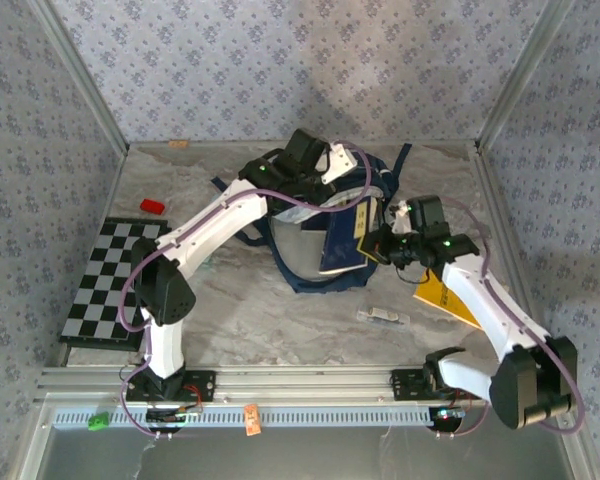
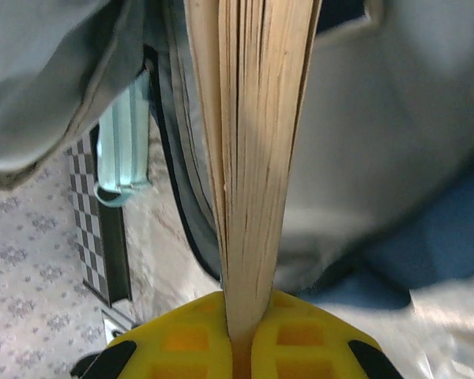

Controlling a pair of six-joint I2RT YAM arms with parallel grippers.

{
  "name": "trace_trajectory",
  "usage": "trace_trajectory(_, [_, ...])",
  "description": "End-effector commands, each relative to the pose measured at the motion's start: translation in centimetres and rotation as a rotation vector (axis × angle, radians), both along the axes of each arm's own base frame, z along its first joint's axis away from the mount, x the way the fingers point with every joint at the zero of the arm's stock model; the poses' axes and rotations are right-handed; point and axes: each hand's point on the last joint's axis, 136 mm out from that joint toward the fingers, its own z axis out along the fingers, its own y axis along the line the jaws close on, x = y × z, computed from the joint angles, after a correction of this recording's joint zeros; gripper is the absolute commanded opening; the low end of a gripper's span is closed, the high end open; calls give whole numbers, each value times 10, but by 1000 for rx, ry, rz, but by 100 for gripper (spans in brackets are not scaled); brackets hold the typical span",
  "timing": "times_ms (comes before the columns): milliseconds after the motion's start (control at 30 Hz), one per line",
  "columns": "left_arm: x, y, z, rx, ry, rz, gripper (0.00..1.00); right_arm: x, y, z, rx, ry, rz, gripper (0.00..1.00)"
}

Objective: Pack the student bag

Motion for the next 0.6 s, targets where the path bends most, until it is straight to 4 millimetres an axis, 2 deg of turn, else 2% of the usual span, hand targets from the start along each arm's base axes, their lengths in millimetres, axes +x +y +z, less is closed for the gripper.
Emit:
trace_trajectory(0, [-7,-5,87,-189,-134,-27,0,45,18,13,71,-175,-44,0])
trace_trajectory(167, [-10,-3,89,-204,-123,-24,0,81,27,-8,58,-209,-80,0])
trace_trajectory(267, [-10,-2,87,-209,-118,-19,0,99,19,-38,2,-166,-142,6])
trace_trajectory(367, [-11,-1,85,-205,-117,-16,0,109,10,-62,-52,-133,-176,21])
trace_trajectory(433, [-11,1,86,-204,-118,-15,0,110,5,-72,-83,-100,-181,37])
trace_trajectory(500, [-12,1,84,-206,-116,-16,0,106,5,-71,-98,-98,-168,54])
trace_trajectory(567, [-13,1,89,-220,-118,-23,0,95,1,-69,-150,-92,-166,63])
